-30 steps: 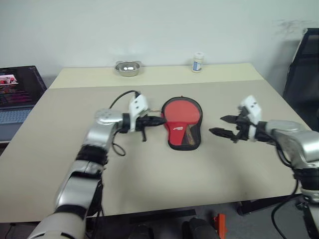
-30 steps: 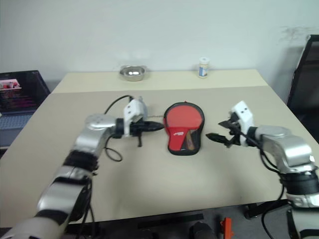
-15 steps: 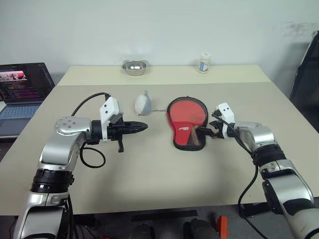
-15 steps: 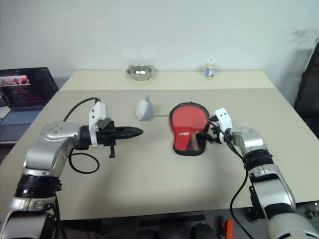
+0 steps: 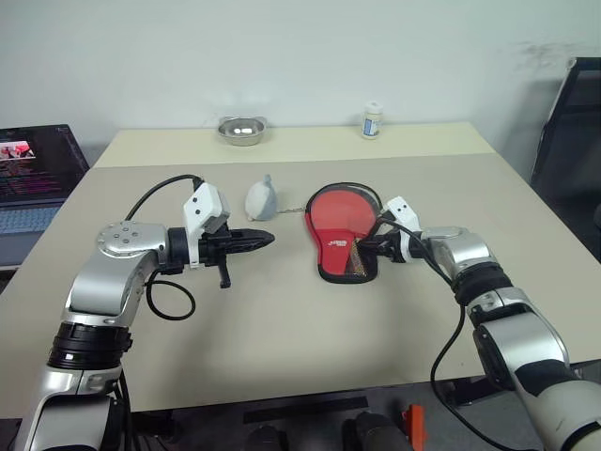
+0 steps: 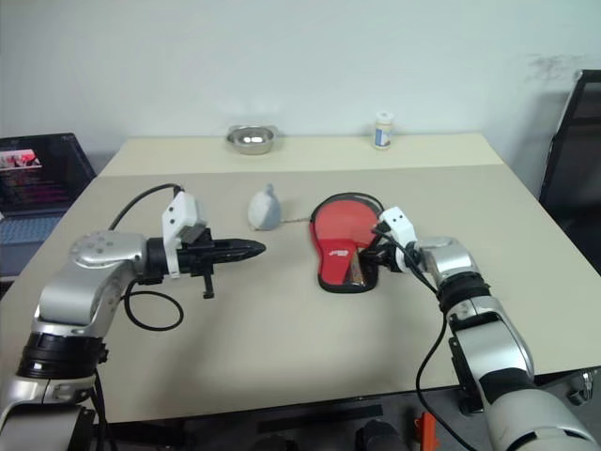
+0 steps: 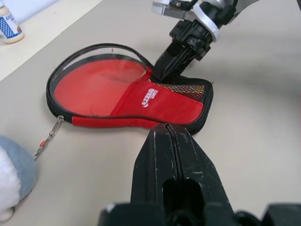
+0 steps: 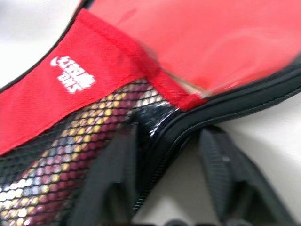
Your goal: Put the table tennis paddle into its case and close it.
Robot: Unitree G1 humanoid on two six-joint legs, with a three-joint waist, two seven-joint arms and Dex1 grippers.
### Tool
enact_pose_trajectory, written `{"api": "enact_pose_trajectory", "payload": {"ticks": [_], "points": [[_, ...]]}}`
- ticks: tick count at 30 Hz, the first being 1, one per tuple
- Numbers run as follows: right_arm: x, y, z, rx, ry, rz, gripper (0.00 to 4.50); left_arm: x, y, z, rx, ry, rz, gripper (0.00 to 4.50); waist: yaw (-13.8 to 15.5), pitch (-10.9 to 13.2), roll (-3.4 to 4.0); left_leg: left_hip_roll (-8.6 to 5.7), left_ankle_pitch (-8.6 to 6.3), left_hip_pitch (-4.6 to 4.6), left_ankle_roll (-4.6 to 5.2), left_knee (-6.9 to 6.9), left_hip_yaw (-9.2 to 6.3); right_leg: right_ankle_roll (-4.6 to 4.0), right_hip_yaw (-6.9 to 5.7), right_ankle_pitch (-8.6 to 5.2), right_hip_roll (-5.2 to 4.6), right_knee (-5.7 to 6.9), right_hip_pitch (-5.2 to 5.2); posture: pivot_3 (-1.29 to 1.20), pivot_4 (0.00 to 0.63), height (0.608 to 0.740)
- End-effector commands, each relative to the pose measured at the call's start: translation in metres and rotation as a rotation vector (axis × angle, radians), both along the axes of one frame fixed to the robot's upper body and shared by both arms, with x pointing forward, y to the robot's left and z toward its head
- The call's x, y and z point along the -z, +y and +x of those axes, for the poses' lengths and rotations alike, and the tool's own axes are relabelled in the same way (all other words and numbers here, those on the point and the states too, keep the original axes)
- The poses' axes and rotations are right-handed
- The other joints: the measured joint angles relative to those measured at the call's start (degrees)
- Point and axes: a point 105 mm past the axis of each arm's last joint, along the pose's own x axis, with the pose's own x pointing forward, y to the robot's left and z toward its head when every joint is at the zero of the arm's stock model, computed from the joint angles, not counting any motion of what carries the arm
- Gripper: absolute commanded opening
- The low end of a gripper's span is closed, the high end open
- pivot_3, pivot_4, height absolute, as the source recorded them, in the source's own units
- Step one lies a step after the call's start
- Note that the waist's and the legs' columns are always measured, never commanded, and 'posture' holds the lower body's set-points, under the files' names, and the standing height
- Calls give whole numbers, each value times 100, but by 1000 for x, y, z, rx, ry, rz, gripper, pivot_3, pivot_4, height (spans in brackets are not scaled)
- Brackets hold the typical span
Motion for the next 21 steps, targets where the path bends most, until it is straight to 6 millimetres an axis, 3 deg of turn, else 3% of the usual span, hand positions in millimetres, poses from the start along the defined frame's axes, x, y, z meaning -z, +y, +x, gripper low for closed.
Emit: {"api": "enact_pose_trajectory", "payload": {"ticks": [1,3,8,12,16,21], "points": [[16,12,-8,7,120,58,552,-6,6,-9,12,-19,31,0,-34,-1,0,0,0,8,0,-1,1,2,2,-1,0,1,4,0,150,740],[3,28,-10,-33,137,146,59,-2,11,-17,35,21,40,0,-71,-1,-1,1,0,19,0,-4,2,4,4,-3,4,2,10,0,150,740],[-18,63,-34,-183,195,268,27,10,20,-42,112,111,83,0,-81,-1,0,29,0,-7,-1,-10,1,-30,4,10,17,0,-17,0,150,740],[-11,77,-64,-249,242,280,27,21,36,-55,120,170,150,0,-47,0,1,61,-2,-18,-4,-12,1,-37,-2,7,47,-2,-29,0,150,740],[0,79,-96,-264,283,275,27,24,28,-65,163,185,127,0,32,0,2,71,-9,-23,-14,-14,-3,-47,-10,-1,57,-2,-33,0,150,740],[10,60,-131,-244,321,247,27,40,13,-83,228,236,111,0,67,0,1,69,-25,-23,-41,-7,4,-20,-3,-17,56,-8,-31,0,150,740]]}}
